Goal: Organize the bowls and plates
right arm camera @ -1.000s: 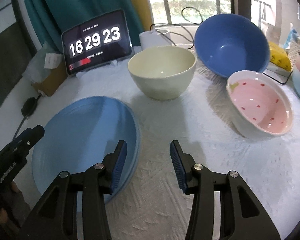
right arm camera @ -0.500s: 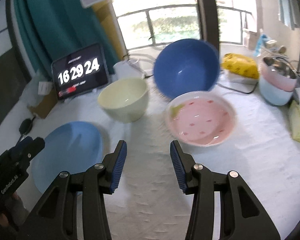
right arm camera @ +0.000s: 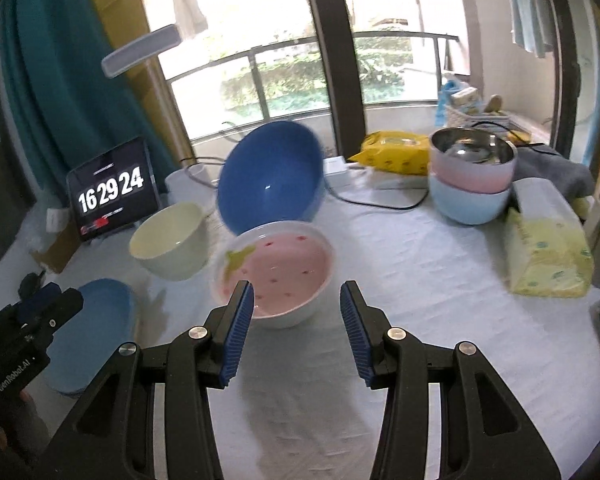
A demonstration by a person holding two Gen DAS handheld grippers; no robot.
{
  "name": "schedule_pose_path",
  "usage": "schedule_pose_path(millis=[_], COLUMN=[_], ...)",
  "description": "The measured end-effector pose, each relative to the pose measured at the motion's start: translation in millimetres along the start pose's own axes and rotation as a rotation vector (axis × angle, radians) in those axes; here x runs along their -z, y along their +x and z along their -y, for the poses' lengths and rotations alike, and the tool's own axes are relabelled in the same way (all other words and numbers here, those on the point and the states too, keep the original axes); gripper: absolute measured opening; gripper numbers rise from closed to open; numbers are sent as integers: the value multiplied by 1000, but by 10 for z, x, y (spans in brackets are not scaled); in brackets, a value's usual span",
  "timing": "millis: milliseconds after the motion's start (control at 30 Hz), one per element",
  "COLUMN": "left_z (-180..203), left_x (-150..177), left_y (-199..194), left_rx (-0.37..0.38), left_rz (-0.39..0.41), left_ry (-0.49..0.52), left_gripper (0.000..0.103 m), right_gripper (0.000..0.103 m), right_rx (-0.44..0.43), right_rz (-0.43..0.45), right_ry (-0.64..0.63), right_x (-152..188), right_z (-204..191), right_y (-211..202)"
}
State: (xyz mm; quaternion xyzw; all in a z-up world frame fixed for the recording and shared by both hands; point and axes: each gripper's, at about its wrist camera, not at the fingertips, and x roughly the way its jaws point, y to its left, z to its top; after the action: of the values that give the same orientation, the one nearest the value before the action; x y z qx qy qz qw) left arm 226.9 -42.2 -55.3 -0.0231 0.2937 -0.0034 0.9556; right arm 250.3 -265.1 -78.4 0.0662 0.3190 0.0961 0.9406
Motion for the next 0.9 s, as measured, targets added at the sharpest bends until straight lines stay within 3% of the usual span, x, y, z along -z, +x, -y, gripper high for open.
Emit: schedule_pose_path(millis=[267, 633, 900], left_z=[227, 281, 273], left_x=[-244, -604, -766], left_y=[210, 435, 829], left_rx=[37, 69, 97], left_rz=[14, 144, 213], left_ry=[28, 35, 54], left_gripper=[53, 53, 53], right_gripper=[47, 47, 47], right_rx=[12, 3, 3], right_rz=[23, 48, 28], right_ry=[17, -14, 24], right_x=[-135, -454, -658], right_z=[250, 231, 297], right_y=[83, 401, 749])
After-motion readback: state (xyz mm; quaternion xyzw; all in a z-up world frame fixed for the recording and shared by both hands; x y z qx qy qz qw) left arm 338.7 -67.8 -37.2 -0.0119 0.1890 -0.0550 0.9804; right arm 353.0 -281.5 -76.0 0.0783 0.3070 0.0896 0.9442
